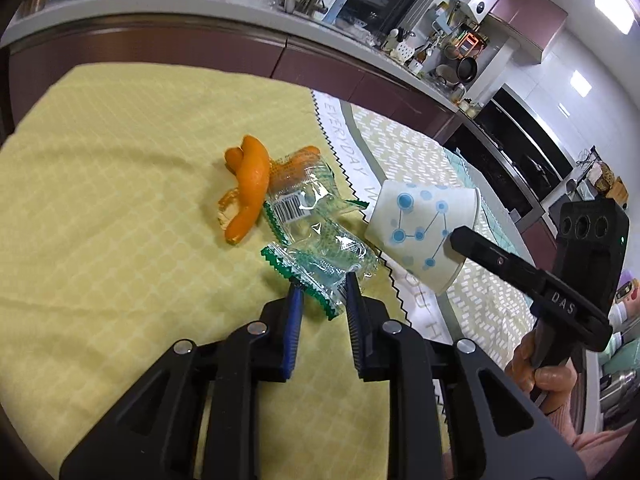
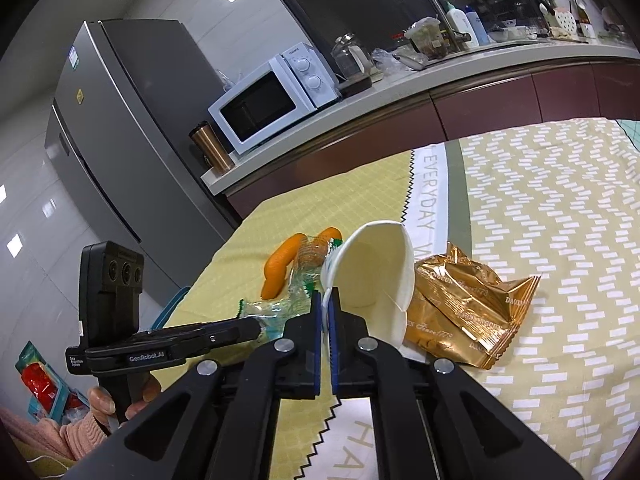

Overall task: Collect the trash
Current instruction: 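Grasp the blue-dotted paper cup with right tool while left tool grasps clear plastic wrapper, then carry the cup in right tool while left tool carries plastic wrapper over bin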

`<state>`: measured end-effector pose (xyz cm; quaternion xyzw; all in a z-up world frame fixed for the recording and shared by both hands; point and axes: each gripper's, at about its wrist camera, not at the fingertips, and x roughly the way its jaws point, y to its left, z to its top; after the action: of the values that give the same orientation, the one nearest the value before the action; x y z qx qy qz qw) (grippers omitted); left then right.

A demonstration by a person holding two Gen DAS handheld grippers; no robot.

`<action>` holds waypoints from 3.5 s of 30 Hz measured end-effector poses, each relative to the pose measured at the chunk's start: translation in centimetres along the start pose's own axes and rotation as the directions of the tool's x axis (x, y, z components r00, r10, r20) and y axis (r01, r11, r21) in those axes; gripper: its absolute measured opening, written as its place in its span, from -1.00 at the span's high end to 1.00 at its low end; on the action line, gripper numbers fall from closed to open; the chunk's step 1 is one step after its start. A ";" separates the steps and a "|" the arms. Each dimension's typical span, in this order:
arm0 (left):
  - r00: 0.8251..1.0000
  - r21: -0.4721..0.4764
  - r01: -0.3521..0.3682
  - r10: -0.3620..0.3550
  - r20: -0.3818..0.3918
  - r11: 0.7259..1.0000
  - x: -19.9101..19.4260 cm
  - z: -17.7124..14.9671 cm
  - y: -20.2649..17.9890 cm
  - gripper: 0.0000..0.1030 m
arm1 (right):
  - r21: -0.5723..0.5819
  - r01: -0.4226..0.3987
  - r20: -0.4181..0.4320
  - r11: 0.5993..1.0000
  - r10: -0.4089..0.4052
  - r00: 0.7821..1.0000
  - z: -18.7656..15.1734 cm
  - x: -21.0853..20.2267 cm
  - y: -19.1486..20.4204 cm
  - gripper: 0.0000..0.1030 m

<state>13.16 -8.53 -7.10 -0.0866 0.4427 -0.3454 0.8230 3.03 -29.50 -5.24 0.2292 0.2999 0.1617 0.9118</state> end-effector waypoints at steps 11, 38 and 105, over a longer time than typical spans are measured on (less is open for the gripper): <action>0.999 0.038 -0.003 0.001 0.053 0.999 -4.7 -1.2 0.3 0.59 | -0.036 -0.027 0.029 0.999 0.028 0.999 0.7 -1.2 2.2 0.95; 0.974 -0.037 -0.119 0.124 0.191 0.992 -14.3 -4.2 5.8 0.59 | -0.126 -0.200 -0.064 0.972 0.193 0.979 1.3 3.7 9.9 0.95; 0.881 -0.241 -0.308 0.372 0.292 0.920 -25.6 -7.4 14.0 0.59 | -0.218 -0.407 -0.271 0.887 0.345 0.899 0.6 13.3 19.6 0.95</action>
<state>4.79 19.68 -0.63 -0.1412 0.3366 -0.1322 0.9216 10.53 -7.43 -0.97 0.1373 0.3260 0.4003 0.8454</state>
